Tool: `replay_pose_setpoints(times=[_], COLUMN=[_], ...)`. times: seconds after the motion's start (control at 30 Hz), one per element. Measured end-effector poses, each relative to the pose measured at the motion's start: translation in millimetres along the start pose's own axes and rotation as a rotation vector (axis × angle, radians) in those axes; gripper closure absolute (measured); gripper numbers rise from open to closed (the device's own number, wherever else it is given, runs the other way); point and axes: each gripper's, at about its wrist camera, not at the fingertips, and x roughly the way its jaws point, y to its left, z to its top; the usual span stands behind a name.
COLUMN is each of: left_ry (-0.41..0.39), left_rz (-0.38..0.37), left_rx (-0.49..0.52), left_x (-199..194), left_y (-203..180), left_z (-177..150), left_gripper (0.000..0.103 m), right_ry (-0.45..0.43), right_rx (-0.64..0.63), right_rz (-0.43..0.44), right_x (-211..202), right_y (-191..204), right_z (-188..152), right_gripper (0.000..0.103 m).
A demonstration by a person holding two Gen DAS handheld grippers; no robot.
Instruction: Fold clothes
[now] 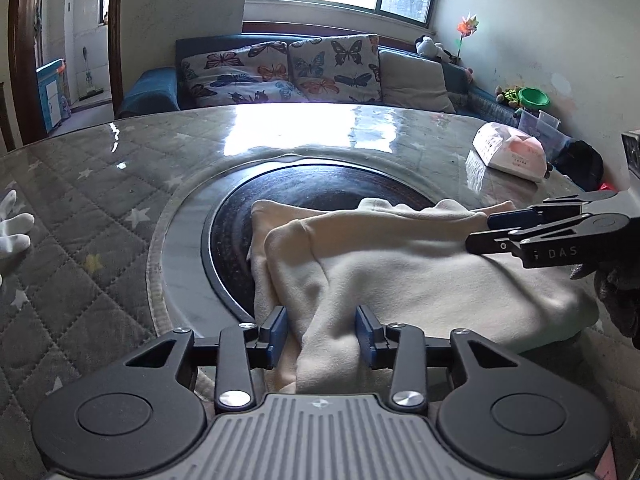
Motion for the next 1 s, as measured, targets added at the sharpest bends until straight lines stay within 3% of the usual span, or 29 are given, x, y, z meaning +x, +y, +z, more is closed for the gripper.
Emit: replay_pose_setpoints(times=[0.13, 0.23, 0.3, 0.43, 0.5, 0.67, 0.87, 1.0], left_ry=[-0.016, -0.031, -0.037, -0.057, -0.061, -0.042, -0.020, 0.010], left_rz=[0.020, 0.042, 0.059, 0.082, 0.094, 0.097, 0.029, -0.037], left_rx=[0.005, 0.010, 0.007, -0.013, -0.040, -0.128, -0.236, -0.363], left_x=[-6.7, -13.0, -16.8, -25.7, -29.3, -32.7, -34.7, -29.3], left_y=[0.6, 2.5, 5.1, 14.3, 20.3, 36.6, 49.2, 58.4], left_z=[0.9, 1.0, 1.1, 1.6, 2.2, 4.8, 8.4, 9.7], left_gripper=[0.056, 0.046, 0.033, 0.022, 0.010, 0.008, 0.008, 0.008], right_ry=[-0.015, -0.033, -0.041, -0.049, -0.054, -0.053, -0.044, -0.030], right_rx=[-0.029, -0.074, -0.104, -0.186, -0.222, -0.346, -0.463, -0.489], right_rz=[-0.001, 0.022, 0.044, 0.111, 0.141, 0.209, 0.223, 0.216], right_x=[-13.0, -27.9, -35.4, -47.0, -49.9, -47.4, -30.6, -17.0], right_y=[7.2, 19.9, 29.4, 57.8, 70.5, 113.0, 153.4, 167.8], right_z=[2.8, 5.4, 5.1, 3.9, 3.7, 1.5, -6.9, -11.3], right_gripper=[0.051, 0.049, 0.048, 0.045, 0.045, 0.045, 0.050, 0.055])
